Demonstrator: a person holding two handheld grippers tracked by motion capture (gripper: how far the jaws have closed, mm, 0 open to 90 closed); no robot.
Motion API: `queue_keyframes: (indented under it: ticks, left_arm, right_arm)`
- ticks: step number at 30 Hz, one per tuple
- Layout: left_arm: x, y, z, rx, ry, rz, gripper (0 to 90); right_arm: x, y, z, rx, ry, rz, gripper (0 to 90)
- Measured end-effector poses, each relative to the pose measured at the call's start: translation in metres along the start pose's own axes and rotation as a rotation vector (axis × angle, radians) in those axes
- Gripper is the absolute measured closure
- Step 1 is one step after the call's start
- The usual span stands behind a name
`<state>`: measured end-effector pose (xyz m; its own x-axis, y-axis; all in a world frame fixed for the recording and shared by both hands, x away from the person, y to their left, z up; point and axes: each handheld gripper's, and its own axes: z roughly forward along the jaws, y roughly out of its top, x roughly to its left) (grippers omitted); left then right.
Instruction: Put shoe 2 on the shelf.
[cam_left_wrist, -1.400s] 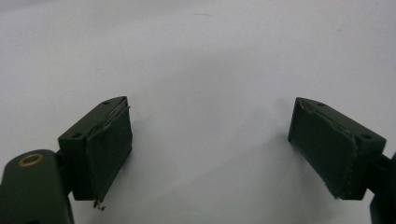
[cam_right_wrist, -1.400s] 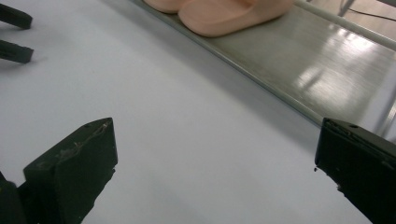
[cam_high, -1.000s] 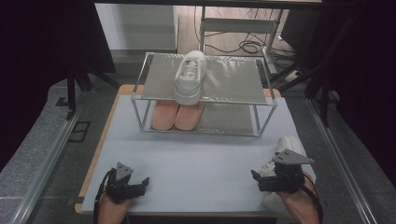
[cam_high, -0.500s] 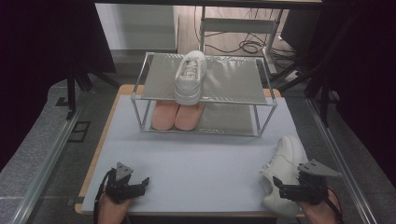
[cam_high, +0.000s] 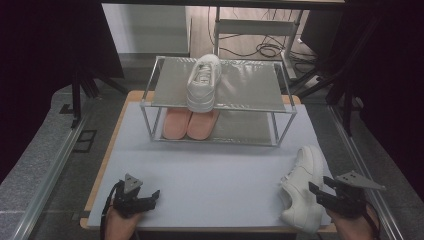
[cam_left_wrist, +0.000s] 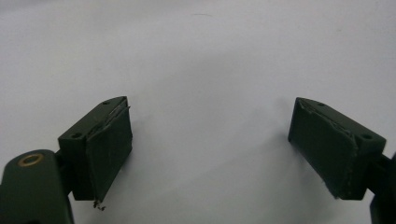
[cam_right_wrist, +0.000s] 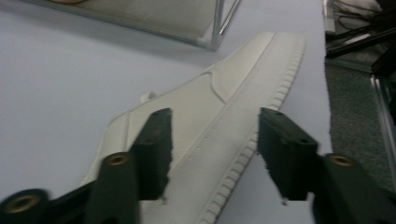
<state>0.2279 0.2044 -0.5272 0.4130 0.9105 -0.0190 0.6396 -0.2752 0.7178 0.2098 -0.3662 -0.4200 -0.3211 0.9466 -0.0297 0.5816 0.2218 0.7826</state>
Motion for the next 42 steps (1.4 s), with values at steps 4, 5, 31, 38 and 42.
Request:
queue_keyframes:
  ticks: [4,5,31,38,42]
  left_arm:
    - [0.0,0.0,0.0,0.0,0.0,0.0,13.5]
    - [0.0,0.0,0.0,0.0,0.0,0.0,13.5]
    - [0.0,0.0,0.0,0.0,0.0,-0.001,13.5]
    - [0.0,0.0,0.0,0.0,0.0,-0.002,13.5]
    - [0.0,0.0,0.0,0.0,0.0,-0.001,13.5]
  right_arm:
    - [-0.008,0.0,-0.001,-0.011,-0.034,0.0,67.3]
    - [-0.01,0.0,-0.001,-0.015,-0.047,0.001,70.5]
    - [-0.043,-0.029,0.039,0.076,-0.077,0.094,90.0]
    - [-0.045,-0.034,0.05,0.091,-0.041,0.11,90.0]
    - [-0.043,-0.034,0.055,0.092,-0.027,0.105,90.0]
